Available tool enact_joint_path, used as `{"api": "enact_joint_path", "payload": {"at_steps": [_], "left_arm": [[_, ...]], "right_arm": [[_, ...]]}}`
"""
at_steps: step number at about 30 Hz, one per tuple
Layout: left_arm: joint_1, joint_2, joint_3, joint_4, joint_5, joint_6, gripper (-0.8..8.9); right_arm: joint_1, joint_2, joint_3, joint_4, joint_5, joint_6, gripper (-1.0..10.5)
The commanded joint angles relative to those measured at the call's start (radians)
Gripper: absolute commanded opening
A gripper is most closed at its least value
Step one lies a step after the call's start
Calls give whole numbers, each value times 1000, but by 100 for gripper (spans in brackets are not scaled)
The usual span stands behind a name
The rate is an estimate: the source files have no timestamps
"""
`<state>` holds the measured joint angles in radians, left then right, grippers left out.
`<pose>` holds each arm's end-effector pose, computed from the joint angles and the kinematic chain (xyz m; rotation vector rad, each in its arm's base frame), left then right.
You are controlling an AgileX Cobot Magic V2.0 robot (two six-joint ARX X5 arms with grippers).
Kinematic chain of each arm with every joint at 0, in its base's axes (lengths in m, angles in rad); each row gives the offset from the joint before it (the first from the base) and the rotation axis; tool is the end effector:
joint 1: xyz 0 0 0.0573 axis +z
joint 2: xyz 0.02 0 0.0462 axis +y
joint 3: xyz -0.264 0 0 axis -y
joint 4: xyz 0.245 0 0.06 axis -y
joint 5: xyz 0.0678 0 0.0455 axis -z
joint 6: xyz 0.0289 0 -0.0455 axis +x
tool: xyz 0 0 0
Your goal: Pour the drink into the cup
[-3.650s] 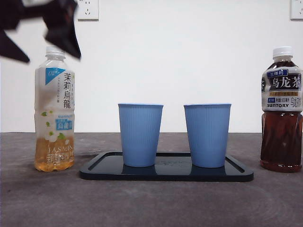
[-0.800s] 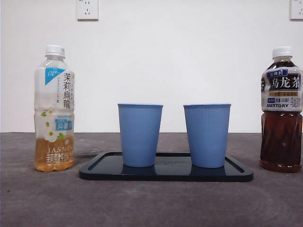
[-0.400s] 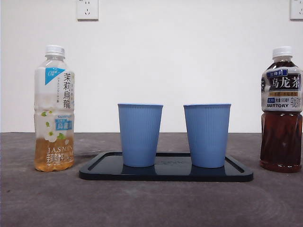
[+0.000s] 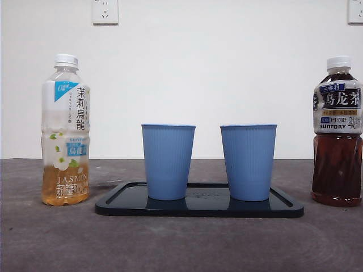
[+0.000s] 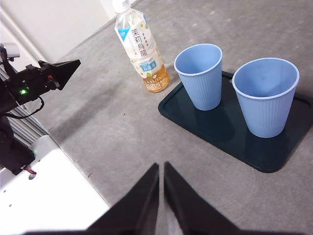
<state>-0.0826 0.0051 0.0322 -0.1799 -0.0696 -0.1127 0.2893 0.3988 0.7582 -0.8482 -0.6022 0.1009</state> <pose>0.0946 -0.0058 0.1568 -0.1009 0.1529 -0.0044 0.0584 0.0345 0.3053 0.1709 0.5429 0.8478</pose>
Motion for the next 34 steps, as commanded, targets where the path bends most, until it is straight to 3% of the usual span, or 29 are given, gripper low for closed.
{"api": "enact_joint_path", "payload": {"at_steps": [1,13,17,22,28,34], "left_arm": [[2,-2,-20,-6,-2,19,6],[2,-2,-20,-6,-2,19,6],[2,-2,-20,-6,-2,19,6],[2,-2,-20,-6,-2,19,6],[2,-2,-20,-6,-2,19,6],[2,-2,-20,-6,-2,19,6]], "right_arm": [[5,2,13,10,0,-4,13],[-35,-37,8,14,-3,-4,13],[-108,-58,-16,58,66,-42,13],[-217,-143,-160,310,232,-67,13],[-281,-296,-425,669,274,-65,13],[-287,-370,-599,759,372,-71,13]]}}
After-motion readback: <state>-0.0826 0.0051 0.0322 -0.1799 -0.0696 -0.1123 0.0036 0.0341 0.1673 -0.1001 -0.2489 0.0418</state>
